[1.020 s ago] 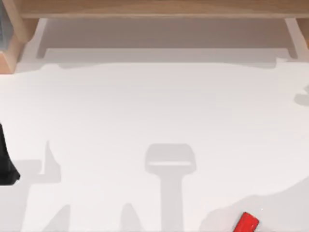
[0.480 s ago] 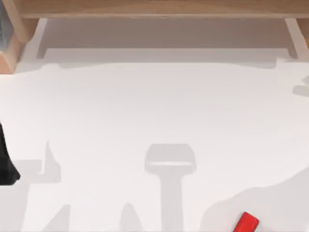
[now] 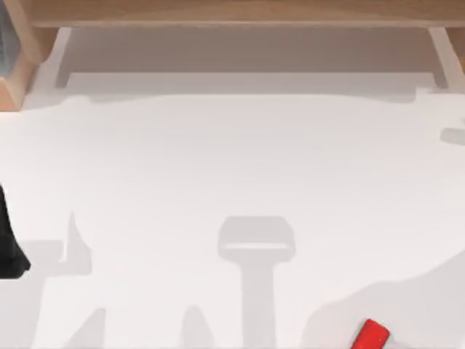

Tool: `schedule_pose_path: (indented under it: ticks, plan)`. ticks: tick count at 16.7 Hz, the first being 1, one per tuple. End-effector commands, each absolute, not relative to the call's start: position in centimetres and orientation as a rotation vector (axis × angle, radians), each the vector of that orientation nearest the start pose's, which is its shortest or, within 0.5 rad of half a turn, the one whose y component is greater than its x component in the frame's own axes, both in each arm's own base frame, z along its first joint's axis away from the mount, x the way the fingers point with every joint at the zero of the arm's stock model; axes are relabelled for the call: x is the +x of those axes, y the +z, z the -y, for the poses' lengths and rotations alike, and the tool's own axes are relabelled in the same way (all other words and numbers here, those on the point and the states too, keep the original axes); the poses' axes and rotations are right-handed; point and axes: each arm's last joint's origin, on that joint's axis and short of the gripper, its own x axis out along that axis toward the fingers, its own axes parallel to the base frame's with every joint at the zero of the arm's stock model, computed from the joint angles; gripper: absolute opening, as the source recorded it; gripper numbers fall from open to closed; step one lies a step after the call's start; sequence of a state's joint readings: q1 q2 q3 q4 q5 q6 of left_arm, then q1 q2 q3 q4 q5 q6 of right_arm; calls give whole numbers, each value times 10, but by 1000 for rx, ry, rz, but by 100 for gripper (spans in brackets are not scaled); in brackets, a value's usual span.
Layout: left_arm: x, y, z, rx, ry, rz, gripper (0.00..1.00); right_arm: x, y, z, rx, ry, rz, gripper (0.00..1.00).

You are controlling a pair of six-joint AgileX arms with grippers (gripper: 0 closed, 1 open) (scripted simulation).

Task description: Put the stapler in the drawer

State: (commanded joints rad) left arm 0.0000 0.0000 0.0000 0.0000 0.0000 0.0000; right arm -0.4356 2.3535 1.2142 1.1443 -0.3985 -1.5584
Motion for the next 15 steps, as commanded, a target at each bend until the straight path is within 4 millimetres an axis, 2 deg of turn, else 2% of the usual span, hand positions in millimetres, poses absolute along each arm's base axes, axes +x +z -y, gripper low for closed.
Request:
schedule_pose_path:
  ticks: [7,15]
  plan:
    - [106,160,1,0,0,0,100,428,89,181,-1571,-8,-8,2]
    - [106,160,1,0,0,0,100,428,89,181,-1571,-8,-8,0]
